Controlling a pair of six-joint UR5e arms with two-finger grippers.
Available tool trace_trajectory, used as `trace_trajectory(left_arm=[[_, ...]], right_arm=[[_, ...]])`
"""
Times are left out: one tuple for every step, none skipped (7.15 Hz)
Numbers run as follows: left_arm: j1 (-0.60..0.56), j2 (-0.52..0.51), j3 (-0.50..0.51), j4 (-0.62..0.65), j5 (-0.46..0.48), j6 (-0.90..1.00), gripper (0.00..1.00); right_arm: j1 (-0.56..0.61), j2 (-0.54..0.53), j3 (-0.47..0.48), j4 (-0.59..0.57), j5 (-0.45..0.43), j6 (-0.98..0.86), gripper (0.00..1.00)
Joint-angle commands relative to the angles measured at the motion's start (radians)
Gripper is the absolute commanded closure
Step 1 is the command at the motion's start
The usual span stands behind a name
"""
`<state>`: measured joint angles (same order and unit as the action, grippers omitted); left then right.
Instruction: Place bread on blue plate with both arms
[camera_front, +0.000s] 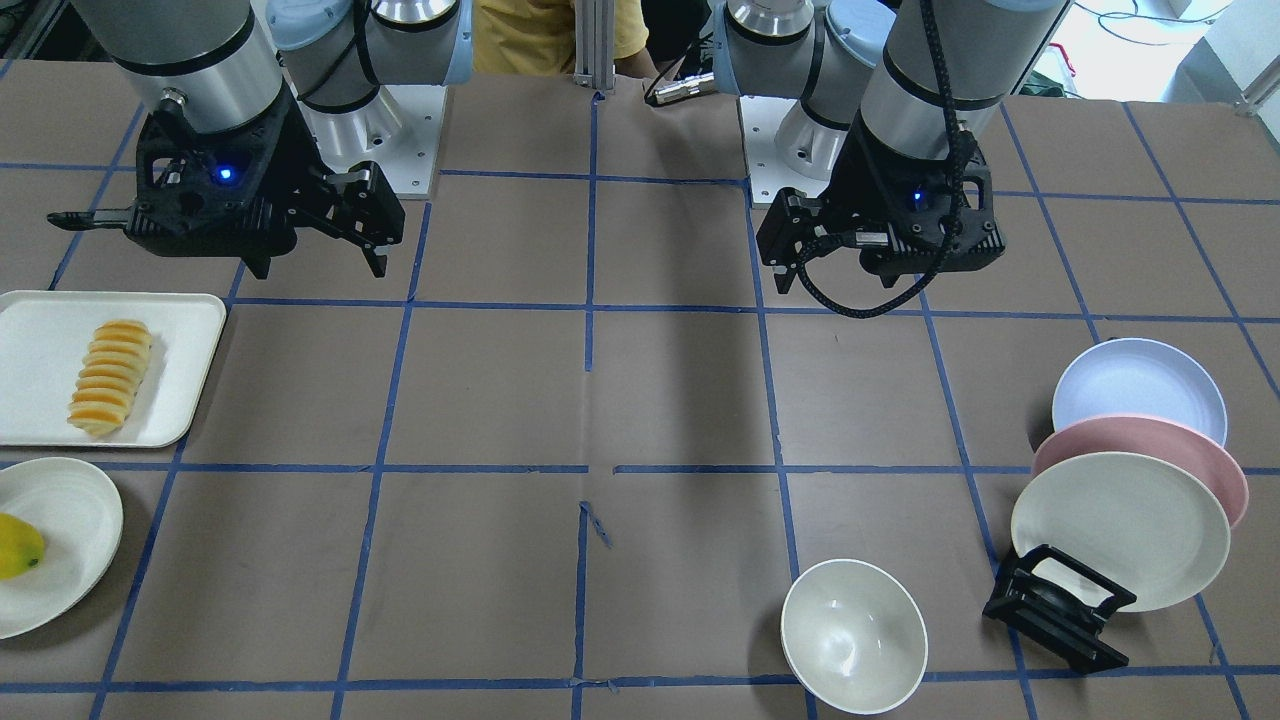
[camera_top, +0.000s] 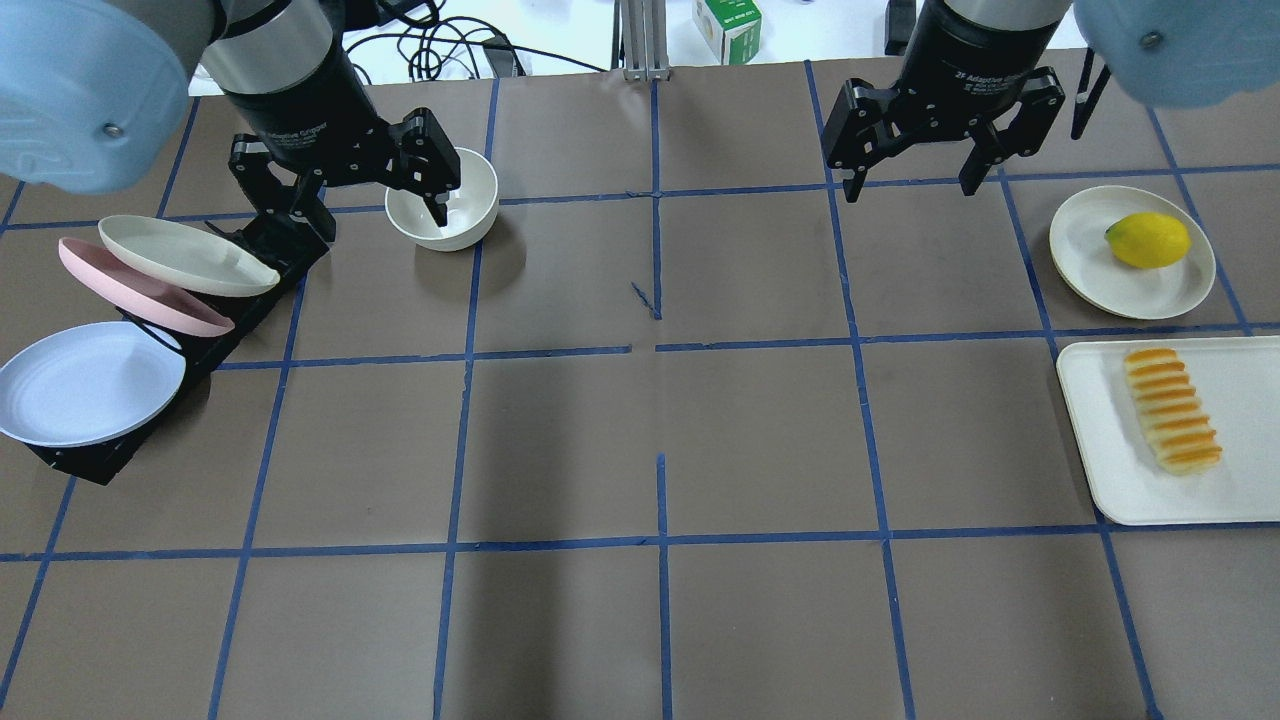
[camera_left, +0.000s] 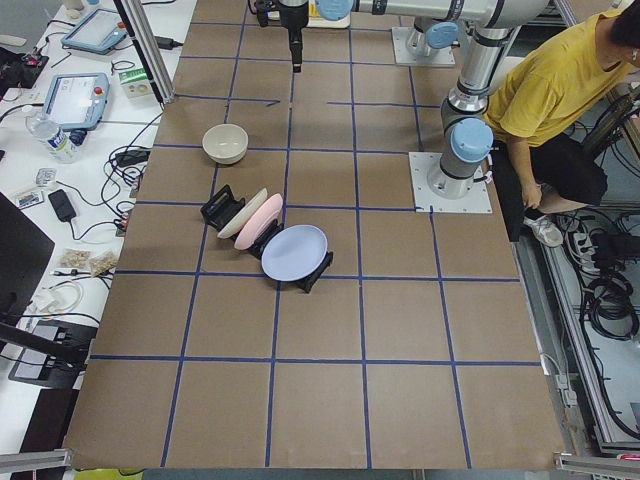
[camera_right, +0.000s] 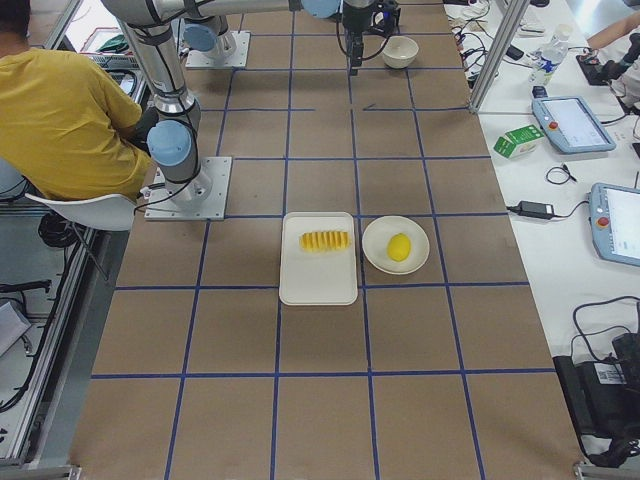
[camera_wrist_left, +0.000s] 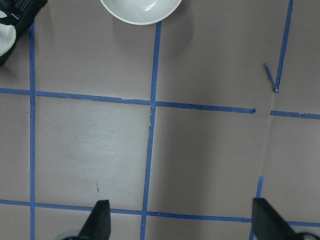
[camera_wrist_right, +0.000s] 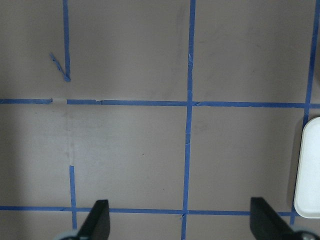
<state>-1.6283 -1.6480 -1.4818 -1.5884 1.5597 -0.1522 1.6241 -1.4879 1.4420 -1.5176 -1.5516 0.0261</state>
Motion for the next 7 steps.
trace_trajectory(left_arm=[[-0.001,0.005,0.000,0.001,0.002,0.000,0.00],[-0.001,0.008,-0.002,0.001,0.003,0.000,0.00],[0.002,0.007,-0.002,0.001,0.003,0.002,0.00],[0.004,0.005,0.000,0.002,0.002,0.002,0.00],[0.016,0.007,0.004,0.007,-0.001,0.005,0.00],[0.043,0.007,0.036,0.022,-0.015,0.003,0.00],[0.053,0.011,0.029,0.021,-0.007,0.003,0.00]], right_arm=[[-0.003,0.000,0.006,-0.001,-0.005,-0.002,0.00],[-0.006,0.001,0.006,-0.003,0.001,-0.002,0.00],[-0.006,0.000,0.006,-0.001,-0.007,-0.002,0.00],[-0.006,0.000,0.006,-0.001,-0.004,-0.002,0.00],[0.002,-0.003,0.005,-0.001,-0.001,0.002,0.00],[-0.001,-0.015,0.006,0.000,-0.007,-0.002,0.00],[-0.001,-0.014,0.008,-0.001,0.002,-0.002,0.00]])
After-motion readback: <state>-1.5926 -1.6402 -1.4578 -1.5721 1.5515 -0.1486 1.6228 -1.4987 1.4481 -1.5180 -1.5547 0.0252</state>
